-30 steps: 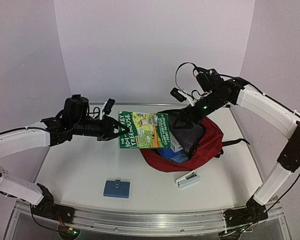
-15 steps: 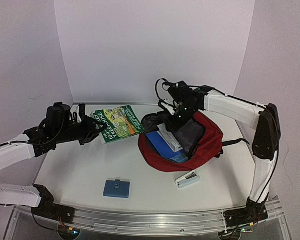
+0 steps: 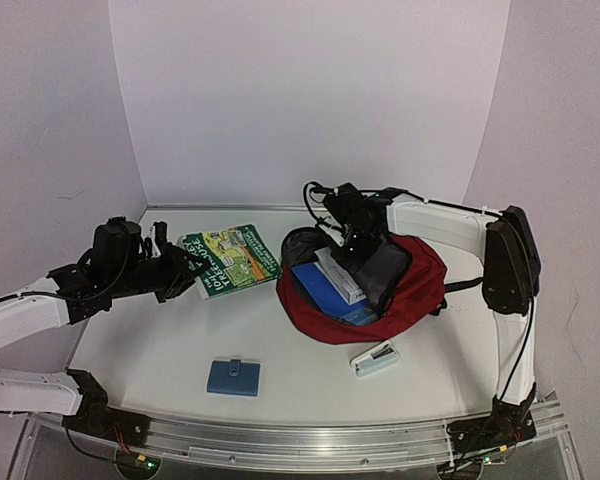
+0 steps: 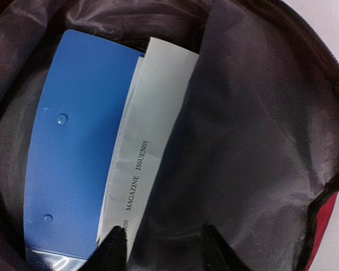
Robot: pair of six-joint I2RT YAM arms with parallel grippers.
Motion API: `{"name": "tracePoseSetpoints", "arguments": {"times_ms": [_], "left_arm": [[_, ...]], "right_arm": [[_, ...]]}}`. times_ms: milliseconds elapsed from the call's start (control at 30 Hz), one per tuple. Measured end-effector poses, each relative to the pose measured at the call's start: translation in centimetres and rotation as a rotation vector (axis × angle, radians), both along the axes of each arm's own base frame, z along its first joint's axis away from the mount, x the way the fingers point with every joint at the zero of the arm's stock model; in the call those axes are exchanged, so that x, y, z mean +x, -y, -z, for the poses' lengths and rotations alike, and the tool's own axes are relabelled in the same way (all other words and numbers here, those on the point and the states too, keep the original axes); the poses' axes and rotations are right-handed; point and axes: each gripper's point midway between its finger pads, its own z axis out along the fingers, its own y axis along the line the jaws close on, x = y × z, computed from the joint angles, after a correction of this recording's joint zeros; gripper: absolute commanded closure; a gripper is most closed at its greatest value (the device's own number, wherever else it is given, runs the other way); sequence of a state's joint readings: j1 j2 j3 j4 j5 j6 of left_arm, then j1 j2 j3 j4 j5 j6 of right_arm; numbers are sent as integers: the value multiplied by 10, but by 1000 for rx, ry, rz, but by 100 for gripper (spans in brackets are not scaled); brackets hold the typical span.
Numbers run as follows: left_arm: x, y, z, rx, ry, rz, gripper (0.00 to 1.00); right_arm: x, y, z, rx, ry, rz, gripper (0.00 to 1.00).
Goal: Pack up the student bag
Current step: Place the book in the student bag.
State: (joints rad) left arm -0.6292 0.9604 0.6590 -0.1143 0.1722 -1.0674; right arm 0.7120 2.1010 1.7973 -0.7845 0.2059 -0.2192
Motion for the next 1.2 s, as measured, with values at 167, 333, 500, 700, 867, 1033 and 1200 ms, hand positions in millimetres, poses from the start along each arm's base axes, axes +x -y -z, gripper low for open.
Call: {"name": "tracePoseSetpoints", "arguments": {"times_ms": [167, 333, 500, 700, 867, 1033, 1200], "left_arm": [[1, 3, -1, -10, 7, 10, 100], [5, 16, 2, -38, 18, 52, 100], [10, 38, 9, -79, 18, 139, 100], [16, 64, 26, -123, -7, 239, 100], [28, 90, 30, -194, -25, 305, 100], [48, 115, 29, -283, -22, 349, 100], [66, 138, 36, -329, -46, 365, 100]], "right_arm": [[2, 1, -2, -4, 9, 6, 100], [2, -2, -12, 15, 17, -1, 100], [4, -6, -43, 82, 43, -9, 100], [9, -13, -95, 203, 102, -18, 100], [2, -23, -110, 289, 84, -38, 100], [-4, -30, -109, 327, 51, -55, 100], [-2, -29, -109, 333, 50, -46, 100]]}}
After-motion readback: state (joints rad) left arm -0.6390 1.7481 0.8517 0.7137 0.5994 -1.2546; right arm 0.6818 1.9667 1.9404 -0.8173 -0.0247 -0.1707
